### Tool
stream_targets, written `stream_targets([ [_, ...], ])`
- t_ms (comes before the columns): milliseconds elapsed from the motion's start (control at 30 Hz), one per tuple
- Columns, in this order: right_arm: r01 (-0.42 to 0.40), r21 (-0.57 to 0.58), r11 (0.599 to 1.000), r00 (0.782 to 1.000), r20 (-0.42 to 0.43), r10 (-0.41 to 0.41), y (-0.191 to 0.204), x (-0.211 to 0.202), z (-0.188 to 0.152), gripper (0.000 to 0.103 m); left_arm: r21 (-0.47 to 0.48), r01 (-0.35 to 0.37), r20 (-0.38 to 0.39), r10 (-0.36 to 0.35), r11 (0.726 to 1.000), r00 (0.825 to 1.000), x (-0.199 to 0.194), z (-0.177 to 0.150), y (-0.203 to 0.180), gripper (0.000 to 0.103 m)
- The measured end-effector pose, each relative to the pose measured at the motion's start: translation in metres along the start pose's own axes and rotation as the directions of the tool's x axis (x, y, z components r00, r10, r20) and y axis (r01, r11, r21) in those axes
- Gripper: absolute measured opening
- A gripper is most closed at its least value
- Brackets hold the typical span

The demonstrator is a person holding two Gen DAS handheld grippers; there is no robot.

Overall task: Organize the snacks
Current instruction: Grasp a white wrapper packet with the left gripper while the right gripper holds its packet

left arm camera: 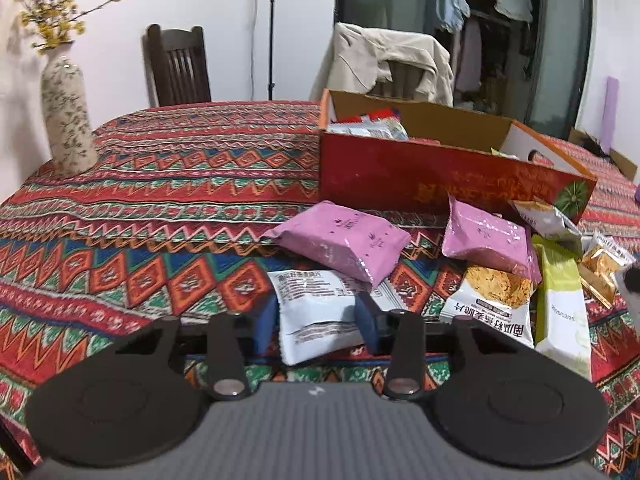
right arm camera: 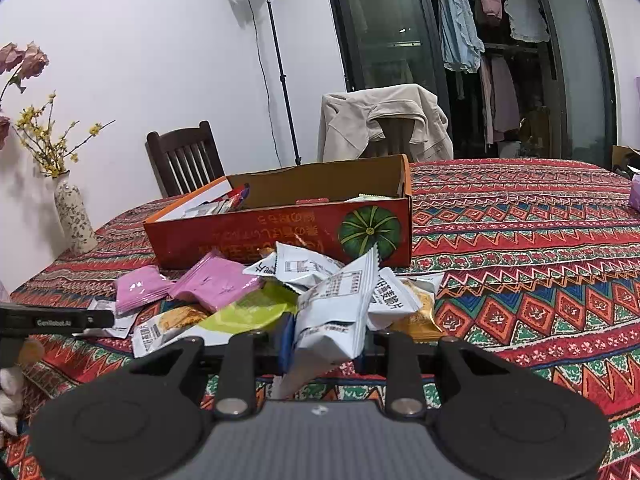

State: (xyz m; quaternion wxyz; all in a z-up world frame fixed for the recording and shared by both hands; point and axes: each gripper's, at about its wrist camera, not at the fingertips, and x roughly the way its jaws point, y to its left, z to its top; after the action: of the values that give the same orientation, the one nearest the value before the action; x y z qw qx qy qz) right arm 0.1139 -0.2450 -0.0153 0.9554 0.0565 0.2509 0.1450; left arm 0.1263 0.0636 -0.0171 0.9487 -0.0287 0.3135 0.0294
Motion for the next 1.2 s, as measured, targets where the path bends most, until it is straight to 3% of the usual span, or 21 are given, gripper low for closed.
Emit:
stream_targets([
  [200, -0.007, -0.001, 1.0, 1.0, 0.0, 0.007, 0.002, -0.002, -0.002, 0.028, -0.014, -0.033, 0.018, 0.033, 0.999, 0.999, -0.017, -0.008, 0.004, 0.022],
  [333, -0.006, 0.001, 1.0, 1.0, -0.001, 0.006, 0.002, -0.002, -0.003, 0.028, -0.015, -0.009, 0.009, 0.009, 1.0, 1.0, -0.026, -0.014, 0.005, 0.027],
  [500, -0.008, 0.001, 1.0, 1.0, -0.003, 0.008, 0.004, -0.004, -0.004, 0.028, 0.014, -0.002, 0.001, 0.002, 1.0, 1.0, -0.02, -0.013, 0.002, 0.073],
  [667, -0.005, -0.003, 1.0, 1.0, 0.001, 0.005, 0.005, -0.007, -0.004, 0.028, 0.145, 0.006, -0.049, 0.001, 0.989, 0.999, 0.002, -0.002, -0.011, 0.084],
  [767, 0.002, -0.001, 1.0, 1.0, 0.005, -0.002, 0.003, -0.01, -0.004, 0.028, 0.186, 0.005, -0.065, 0.008, 0.983, 0.998, 0.015, 0.004, -0.008, 0.096],
  [967, 0.008, 0.002, 1.0, 1.0, 0.001, -0.008, 0.003, -0.007, -0.003, 0.028, 0.093, 0.026, -0.084, -0.018, 0.995, 0.996, 0.035, 0.016, 0.012, 0.095],
  [1033, 0.003, -0.004, 1.0, 1.0, -0.003, -0.003, 0.005, -0.006, -0.004, 0.028, 0.077, 0.041, -0.076, -0.035, 0.996, 0.997, 0.035, 0.017, 0.015, 0.083],
  [1067, 0.001, -0.006, 1.0, 1.0, -0.005, -0.001, 0.006, -0.005, -0.004, 0.028, 0.081, 0.044, -0.069, -0.038, 0.996, 0.997, 0.032, 0.017, 0.015, 0.071],
  [1200, 0.001, -0.007, 1.0, 1.0, -0.009, -0.001, 0.007, -0.004, -0.005, 0.028, 0.077, 0.057, -0.053, -0.053, 0.995, 0.997, 0.023, 0.014, 0.014, 0.06],
])
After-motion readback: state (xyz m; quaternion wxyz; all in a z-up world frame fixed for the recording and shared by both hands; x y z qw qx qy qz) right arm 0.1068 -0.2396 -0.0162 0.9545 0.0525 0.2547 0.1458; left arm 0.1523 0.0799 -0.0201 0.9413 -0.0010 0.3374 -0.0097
